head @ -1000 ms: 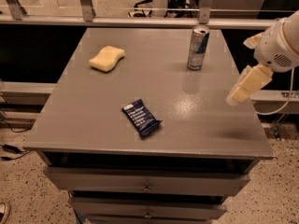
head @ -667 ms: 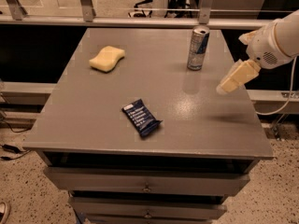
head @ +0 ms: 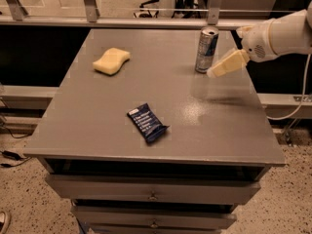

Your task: Move redbull can near rxbar blueberry

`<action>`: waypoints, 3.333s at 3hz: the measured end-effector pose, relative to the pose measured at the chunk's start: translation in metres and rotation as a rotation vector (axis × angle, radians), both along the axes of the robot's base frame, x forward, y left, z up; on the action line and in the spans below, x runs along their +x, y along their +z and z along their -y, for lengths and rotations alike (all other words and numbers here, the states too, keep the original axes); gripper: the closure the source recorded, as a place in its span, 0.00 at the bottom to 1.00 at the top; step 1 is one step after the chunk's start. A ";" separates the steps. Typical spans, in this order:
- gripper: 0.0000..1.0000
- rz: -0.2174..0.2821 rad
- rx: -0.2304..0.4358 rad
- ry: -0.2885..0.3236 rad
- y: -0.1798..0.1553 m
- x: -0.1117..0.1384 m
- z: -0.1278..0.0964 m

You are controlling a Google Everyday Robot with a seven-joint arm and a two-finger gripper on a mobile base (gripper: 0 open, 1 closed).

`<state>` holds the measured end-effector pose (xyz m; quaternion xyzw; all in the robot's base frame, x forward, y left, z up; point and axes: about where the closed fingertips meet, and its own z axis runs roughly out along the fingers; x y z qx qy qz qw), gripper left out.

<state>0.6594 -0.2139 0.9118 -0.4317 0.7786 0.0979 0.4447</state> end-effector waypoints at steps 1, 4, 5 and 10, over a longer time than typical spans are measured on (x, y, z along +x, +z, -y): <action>0.00 0.045 0.098 -0.014 0.002 0.029 -0.010; 0.36 0.033 0.278 -0.067 -0.001 0.063 -0.014; 0.59 -0.004 0.335 -0.052 0.002 0.061 -0.022; 1.00 0.076 0.477 0.080 0.029 0.095 -0.103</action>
Offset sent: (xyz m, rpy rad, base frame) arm 0.0744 0.0074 0.0106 0.2389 -0.1195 -0.0728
